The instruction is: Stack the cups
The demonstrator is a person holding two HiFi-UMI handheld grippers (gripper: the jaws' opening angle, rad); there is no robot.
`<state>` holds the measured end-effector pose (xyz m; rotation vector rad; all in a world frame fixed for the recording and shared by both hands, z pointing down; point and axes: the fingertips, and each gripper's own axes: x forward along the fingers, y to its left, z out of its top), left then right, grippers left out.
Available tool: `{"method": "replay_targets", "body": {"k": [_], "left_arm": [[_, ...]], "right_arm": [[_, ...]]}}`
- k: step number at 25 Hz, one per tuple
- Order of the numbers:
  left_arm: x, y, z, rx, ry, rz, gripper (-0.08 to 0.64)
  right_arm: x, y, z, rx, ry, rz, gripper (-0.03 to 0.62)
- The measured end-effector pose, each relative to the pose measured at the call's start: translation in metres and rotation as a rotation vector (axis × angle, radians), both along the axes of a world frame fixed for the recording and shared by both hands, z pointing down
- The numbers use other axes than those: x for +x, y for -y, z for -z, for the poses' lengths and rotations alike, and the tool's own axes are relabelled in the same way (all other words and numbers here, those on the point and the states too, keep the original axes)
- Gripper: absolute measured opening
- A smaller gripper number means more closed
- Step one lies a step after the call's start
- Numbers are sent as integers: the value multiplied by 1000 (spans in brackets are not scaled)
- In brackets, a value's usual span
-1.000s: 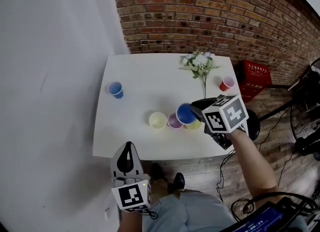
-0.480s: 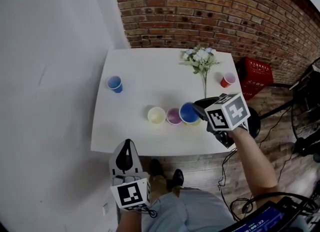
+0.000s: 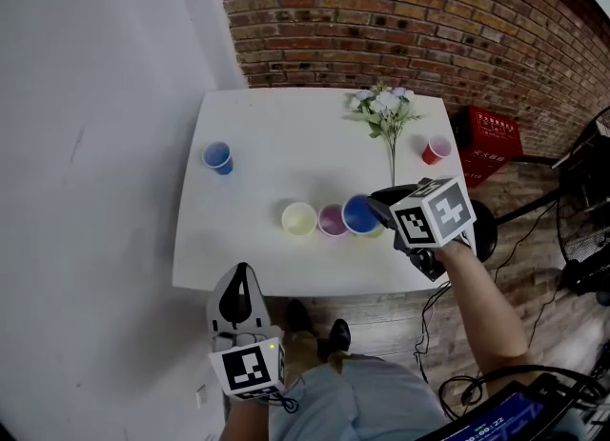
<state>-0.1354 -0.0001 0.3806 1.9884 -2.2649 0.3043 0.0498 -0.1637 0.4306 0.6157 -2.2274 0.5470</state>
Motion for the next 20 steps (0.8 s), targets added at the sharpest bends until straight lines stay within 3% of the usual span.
{"method": "replay_targets", "body": {"k": [5, 11, 20], "left_arm": [[-2, 1, -2, 0, -7, 0, 9], [-3, 1, -2, 0, -5, 2, 9], [-3, 3, -4, -4, -7, 2, 9]], "right_arm": [[0, 1, -5, -14, -2, -4, 32], [-2, 0, 1, -114, 115, -57, 29], [0, 2, -8, -145, 112, -65, 29]]}}
